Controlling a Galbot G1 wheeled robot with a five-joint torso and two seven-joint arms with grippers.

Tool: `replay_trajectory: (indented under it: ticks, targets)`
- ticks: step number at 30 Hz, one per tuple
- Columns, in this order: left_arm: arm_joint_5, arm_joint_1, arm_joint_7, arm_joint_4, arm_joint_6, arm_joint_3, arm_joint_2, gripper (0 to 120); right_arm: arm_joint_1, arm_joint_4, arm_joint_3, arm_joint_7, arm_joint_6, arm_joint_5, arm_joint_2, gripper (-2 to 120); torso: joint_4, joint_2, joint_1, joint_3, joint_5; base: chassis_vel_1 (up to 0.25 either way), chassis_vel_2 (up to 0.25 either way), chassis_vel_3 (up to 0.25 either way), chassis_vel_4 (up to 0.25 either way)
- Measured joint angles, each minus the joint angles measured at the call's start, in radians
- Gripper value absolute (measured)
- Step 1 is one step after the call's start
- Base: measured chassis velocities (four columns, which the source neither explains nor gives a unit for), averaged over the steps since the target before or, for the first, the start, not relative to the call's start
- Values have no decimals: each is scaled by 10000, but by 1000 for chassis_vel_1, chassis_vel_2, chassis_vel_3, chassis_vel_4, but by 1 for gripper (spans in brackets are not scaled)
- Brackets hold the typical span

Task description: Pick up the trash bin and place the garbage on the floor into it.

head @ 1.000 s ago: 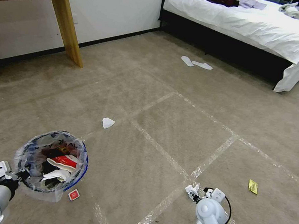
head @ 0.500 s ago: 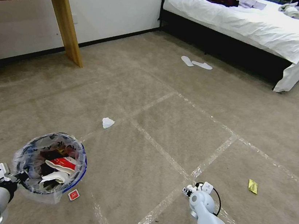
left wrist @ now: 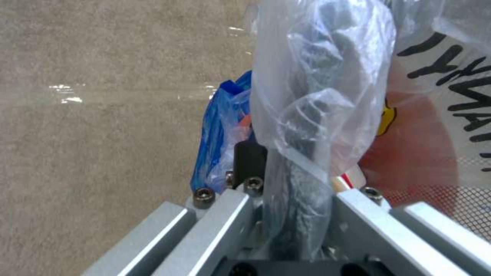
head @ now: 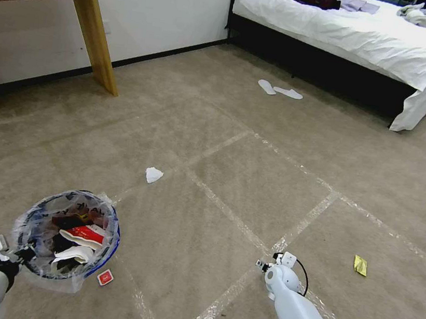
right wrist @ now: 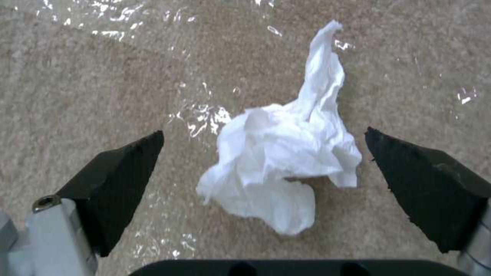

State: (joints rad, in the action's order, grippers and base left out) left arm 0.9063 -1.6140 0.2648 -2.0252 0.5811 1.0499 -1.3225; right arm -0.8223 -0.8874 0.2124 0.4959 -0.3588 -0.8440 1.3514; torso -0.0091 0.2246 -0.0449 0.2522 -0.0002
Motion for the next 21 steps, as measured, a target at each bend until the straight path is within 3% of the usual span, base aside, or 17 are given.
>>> replay_trajectory:
  ticks: [8,21]
  targets:
    - [3,15,28,-79,-5,-17,30,0,95,313,46,-82,12,123,38,95,0,1,0,0,1,0,0,0,0]
    - [-78,-70,41,-135,-77,-70,-104,0,-88,478,76,-456,364,534,63,47,-1,0,2,-1,1,0,0,0,0]
